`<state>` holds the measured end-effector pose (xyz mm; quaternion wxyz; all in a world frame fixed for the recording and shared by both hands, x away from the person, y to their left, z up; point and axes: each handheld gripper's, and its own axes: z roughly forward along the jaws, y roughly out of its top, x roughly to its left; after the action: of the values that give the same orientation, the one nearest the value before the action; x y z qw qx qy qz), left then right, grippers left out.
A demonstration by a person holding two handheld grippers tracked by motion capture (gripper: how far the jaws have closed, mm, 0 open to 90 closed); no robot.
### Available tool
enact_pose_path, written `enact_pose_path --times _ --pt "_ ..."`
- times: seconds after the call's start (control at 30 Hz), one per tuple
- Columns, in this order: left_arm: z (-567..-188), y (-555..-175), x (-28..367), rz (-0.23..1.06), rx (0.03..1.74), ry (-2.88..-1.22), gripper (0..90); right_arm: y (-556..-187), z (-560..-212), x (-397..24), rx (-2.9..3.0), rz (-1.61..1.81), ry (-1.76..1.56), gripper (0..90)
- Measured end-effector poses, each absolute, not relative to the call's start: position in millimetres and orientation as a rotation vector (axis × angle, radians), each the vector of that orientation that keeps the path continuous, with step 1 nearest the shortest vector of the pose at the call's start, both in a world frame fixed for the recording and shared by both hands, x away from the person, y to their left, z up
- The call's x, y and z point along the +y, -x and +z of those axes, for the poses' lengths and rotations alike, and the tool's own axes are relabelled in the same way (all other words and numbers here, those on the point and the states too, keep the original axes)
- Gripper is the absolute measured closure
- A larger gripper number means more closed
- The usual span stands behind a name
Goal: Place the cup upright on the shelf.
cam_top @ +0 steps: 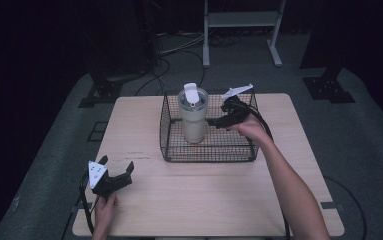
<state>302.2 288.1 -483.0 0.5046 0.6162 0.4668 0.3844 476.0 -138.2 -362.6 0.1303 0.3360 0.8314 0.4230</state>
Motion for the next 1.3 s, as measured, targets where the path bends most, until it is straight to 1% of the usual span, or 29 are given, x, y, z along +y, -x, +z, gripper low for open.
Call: enact_pose_path --times 0.6,0.97,1.3 --pt "-483 -302 288 0.928 1.132 -1.487 0.0 -451 -342 -154 2.398 1.238 -0.929 13.9" --pt "-483 -303 288 0.927 1.134 -1.486 0.0 -441 -344 -168 2.408 1.230 -0.923 14.0" --pt "-483 -303 288 0.924 1.140 -1.473 0.0 -417 -342 -172 2.424 1.242 -0.863 14.0"
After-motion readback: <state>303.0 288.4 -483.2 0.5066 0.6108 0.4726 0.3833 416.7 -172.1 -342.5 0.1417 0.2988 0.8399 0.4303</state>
